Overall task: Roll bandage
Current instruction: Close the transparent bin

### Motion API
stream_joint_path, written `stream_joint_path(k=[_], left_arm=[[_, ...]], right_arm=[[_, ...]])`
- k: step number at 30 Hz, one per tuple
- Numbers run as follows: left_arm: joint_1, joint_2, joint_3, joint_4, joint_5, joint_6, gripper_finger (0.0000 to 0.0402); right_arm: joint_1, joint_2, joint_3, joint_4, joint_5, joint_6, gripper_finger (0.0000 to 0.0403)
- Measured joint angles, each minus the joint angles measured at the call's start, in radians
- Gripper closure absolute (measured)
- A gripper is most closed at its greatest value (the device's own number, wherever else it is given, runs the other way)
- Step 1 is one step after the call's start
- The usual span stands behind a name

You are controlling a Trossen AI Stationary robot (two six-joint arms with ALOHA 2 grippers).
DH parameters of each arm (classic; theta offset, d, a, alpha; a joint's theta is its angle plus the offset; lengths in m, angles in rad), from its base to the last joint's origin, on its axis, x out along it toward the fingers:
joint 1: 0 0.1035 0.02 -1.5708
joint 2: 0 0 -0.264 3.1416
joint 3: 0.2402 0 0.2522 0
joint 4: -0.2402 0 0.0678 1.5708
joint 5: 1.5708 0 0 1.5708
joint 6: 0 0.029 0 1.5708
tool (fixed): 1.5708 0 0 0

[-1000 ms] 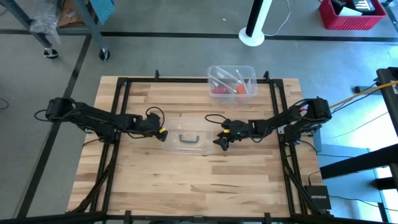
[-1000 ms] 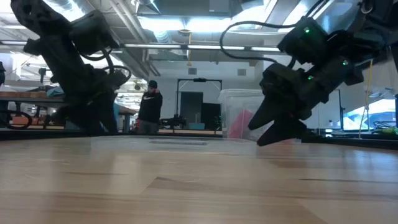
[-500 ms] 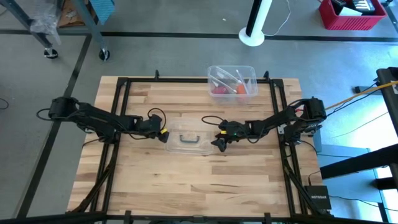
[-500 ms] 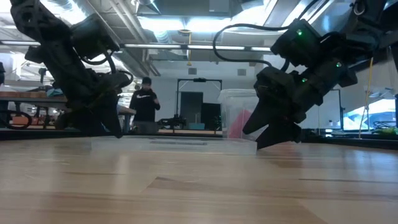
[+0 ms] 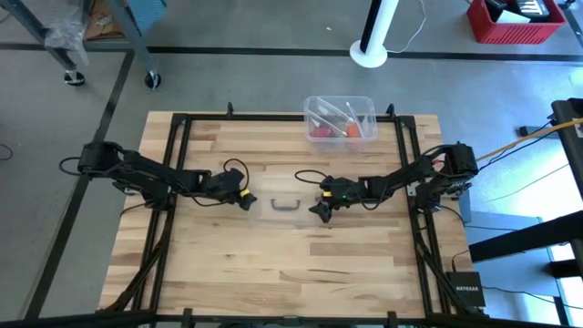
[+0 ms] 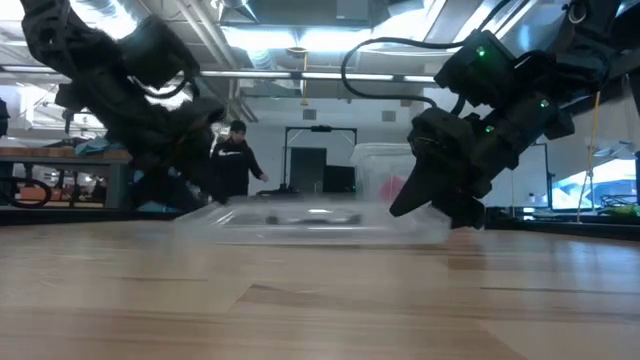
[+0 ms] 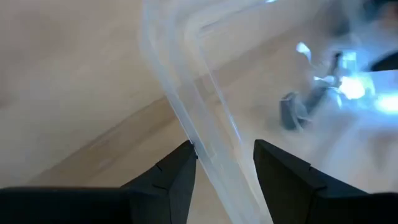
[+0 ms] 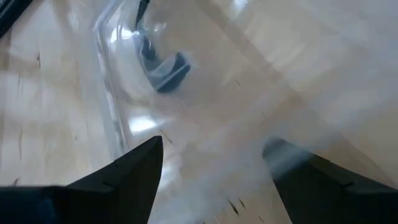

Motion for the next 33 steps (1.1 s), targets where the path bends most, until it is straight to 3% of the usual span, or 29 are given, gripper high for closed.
stream_joint_path(k=[9, 14, 18, 27, 33], left_arm=[[0.004, -0.001, 0.001, 0.131, -0.003, 0.178, 0.0247], [0.004, -0.003, 0.006, 0.130, 0.001, 0.202, 0.0247], [0.003, -0.003, 0.006, 0.128, 0.001, 0.220, 0.0247], [0.004, -0.028, 0.019, 0.125, 0.006, 0.314, 0.0282], [0.006, -0.120, 0.024, 0.125, 0.005, 0.330, 0.0298]], right_arm=[[0.000, 0.001, -0.003, 0.032, -0.006, -0.077, 0.0118], [0.002, -0.002, 0.001, 0.095, -0.112, -0.162, 0.0127], [0.001, -0.006, 0.000, 0.106, -0.153, -0.185, 0.0175], [0.002, -0.101, -0.001, 0.053, -0.171, -0.271, 0.0358], [0.018, -0.213, -0.001, -0.080, -0.059, -0.320, 0.0366]])
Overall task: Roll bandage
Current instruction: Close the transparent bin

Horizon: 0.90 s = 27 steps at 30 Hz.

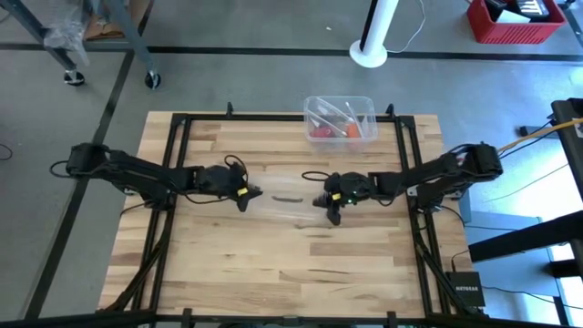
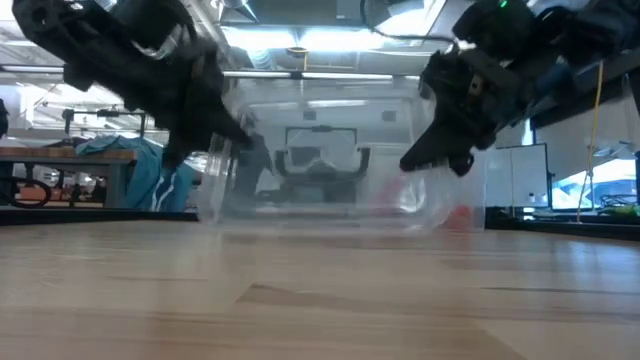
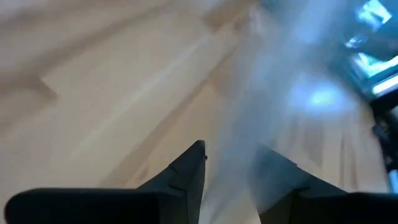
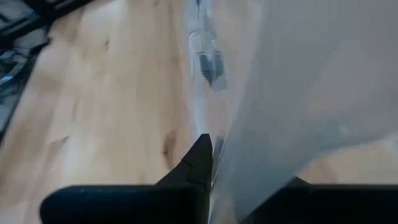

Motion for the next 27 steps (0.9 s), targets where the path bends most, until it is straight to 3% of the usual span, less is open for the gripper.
stream_joint_path(k=[6, 13, 22, 27], left_arm=[[-0.018, -0.169, 0.000, -0.005, -0.038, 0.046, 0.0298], [-0.071, -0.321, -0.001, 0.018, -0.044, 0.125, 0.0298], [-0.108, -0.355, -0.003, 0.025, -0.058, 0.145, 0.0298], [-0.114, -0.338, -0.001, 0.075, -0.058, 0.121, 0.0298]], right_arm=[[0.054, -0.120, 0.002, -0.179, 0.125, -0.039, 0.0363], [0.139, -0.208, 0.004, -0.231, 0.281, -0.243, 0.0366], [0.308, -0.193, 0.000, -0.253, 0.607, -0.560, 0.0366], [0.330, -0.192, 0.000, -0.209, 0.609, -0.570, 0.0366]])
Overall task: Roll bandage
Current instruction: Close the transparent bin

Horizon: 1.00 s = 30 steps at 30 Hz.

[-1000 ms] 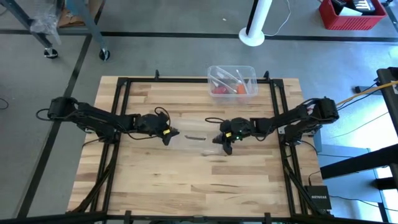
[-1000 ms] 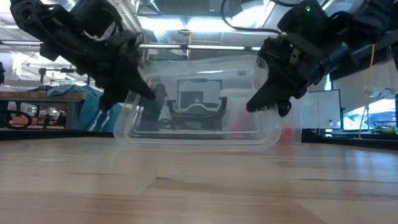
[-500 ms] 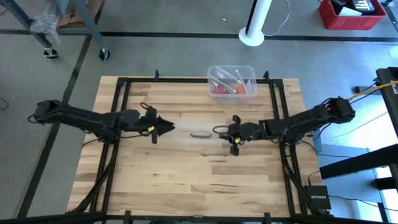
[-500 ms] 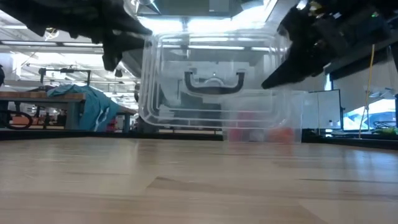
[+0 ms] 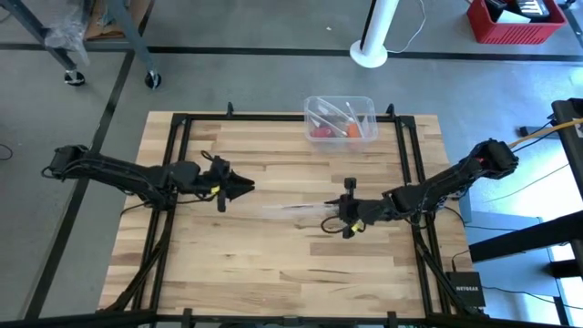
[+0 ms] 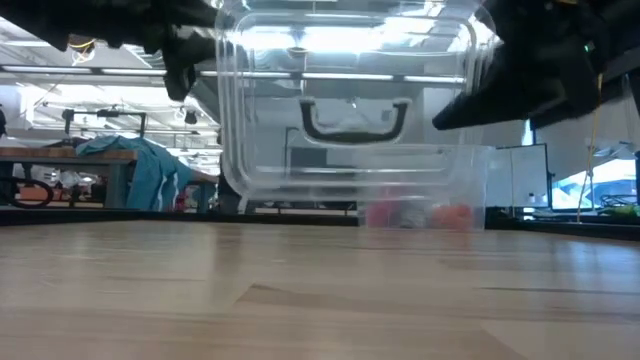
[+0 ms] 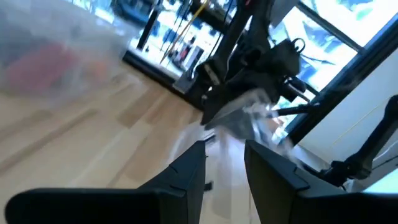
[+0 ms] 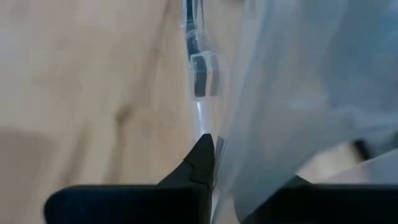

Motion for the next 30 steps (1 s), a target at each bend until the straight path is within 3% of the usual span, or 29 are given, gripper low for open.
stream_joint_path(k=[3, 6, 12, 17, 20, 30], left_arm=[[0.000, 0.036, 0.000, -0.003, 0.000, -0.042, 0.0298], [0.002, 0.079, -0.001, 0.002, 0.000, -0.030, 0.0298], [0.008, 0.181, -0.002, 0.022, 0.000, 0.170, 0.0298], [-0.011, 0.277, 0.000, 0.212, 0.000, 0.328, 0.0298], [-0.038, 0.322, 0.030, 0.291, -0.001, 0.463, 0.0298], [-0.090, 0.534, 0.271, 0.449, -0.007, 0.871, 0.0298]], right_arm=[[-0.034, -0.007, 0.005, 0.022, -0.085, 0.165, 0.0366], [-0.083, -0.034, 0.039, -0.005, -0.261, 0.346, 0.0366], [-0.175, -0.116, 0.126, -0.076, -0.653, 0.650, 0.0365], [-0.254, -0.191, 0.200, -0.076, -0.884, 0.831, 0.0365], [-0.279, -0.225, 0.242, -0.079, -0.942, 0.870, 0.0365], [-0.277, -0.261, 0.351, -0.101, -0.940, 0.807, 0.0364]])
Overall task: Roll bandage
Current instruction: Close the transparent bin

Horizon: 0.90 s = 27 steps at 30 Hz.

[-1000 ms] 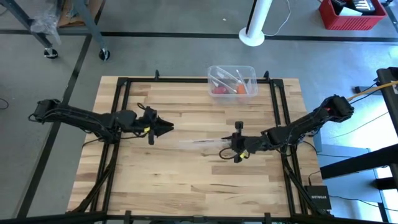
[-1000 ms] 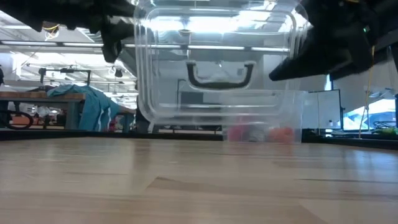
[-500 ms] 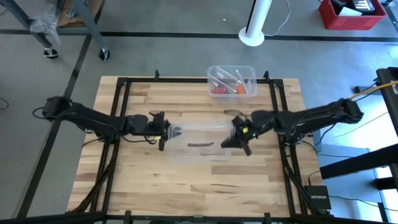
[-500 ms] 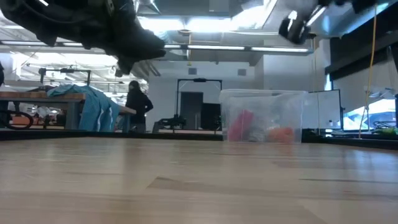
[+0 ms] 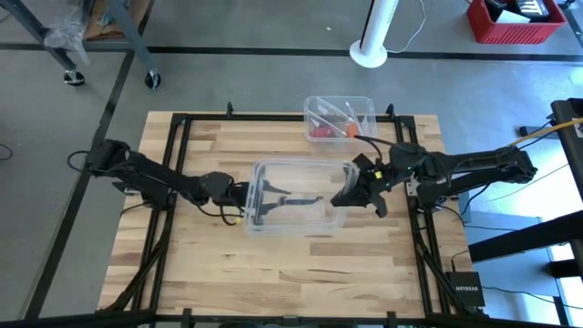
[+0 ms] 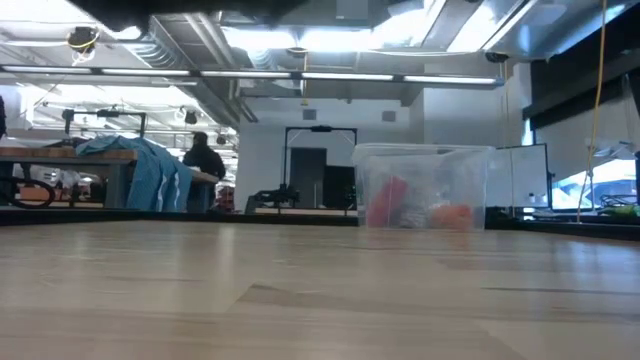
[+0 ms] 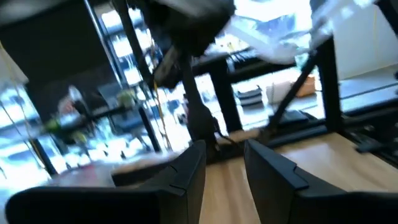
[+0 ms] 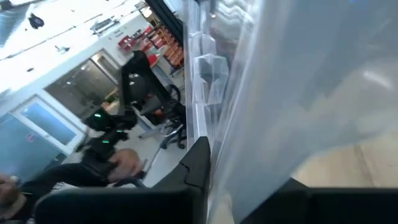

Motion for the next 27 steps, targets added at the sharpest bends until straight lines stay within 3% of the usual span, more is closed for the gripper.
stream_joint_path(k=[11, 18, 22, 27], left_arm=[[-0.001, 0.098, 0.186, -0.001, 0.013, 0.168, 0.0298], [-0.013, 0.104, 0.195, 0.001, 0.022, 0.211, 0.0298], [-0.022, 0.105, 0.194, 0.032, 0.099, 0.220, 0.0298], [-0.037, 0.105, 0.194, 0.121, 0.122, 0.257, 0.0298]], right_arm=[[0.001, 0.000, 0.001, -0.031, 0.022, -0.060, 0.0364], [0.001, 0.000, 0.001, -0.030, 0.016, -0.060, 0.0364], [0.002, 0.006, 0.001, -0.030, -0.005, -0.082, 0.0364], [0.002, 0.005, 0.001, -0.026, -0.011, -0.087, 0.0363]])
